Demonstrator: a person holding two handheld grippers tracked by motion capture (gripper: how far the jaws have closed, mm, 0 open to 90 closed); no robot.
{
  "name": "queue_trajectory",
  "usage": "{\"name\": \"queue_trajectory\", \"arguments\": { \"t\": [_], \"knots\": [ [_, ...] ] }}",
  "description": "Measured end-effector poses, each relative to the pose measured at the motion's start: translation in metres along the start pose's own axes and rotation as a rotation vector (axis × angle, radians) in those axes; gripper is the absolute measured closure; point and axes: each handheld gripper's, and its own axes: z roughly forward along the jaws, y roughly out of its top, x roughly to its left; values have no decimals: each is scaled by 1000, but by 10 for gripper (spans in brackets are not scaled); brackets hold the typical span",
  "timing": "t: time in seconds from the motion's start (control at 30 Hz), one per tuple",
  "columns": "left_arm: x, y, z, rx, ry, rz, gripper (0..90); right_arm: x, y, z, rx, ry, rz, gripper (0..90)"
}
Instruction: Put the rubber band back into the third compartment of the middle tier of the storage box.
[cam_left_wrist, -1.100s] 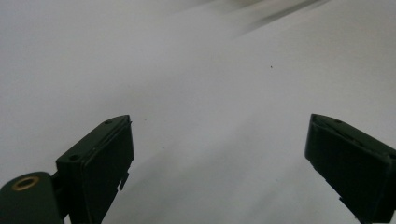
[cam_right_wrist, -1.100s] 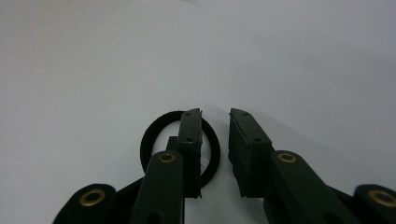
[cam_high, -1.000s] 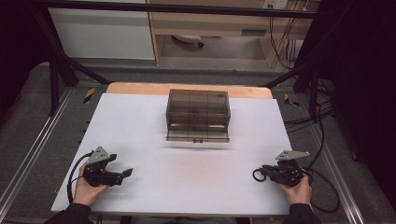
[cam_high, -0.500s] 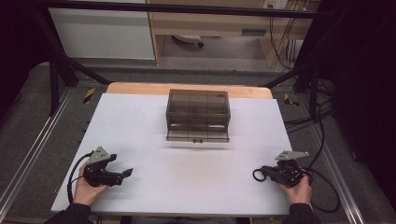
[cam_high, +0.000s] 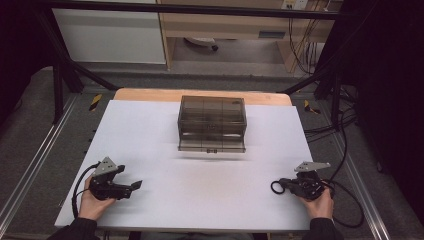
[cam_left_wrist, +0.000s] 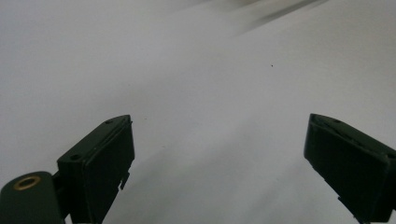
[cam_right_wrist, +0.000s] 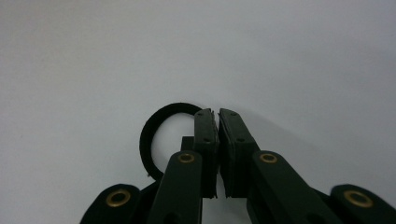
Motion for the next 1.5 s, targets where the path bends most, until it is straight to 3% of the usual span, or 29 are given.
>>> {"name": "queue_trajectory", "arguments": {
  "t": [0.97,1.5],
  "knots": [
    [0,0,0,-2,-3,-3,83,4,5,-5,-23,-2,-5,865],
    [0,0,0,-2,-4,-3,83,14,14,-6,-46,6,-38,866]
  ]
}}
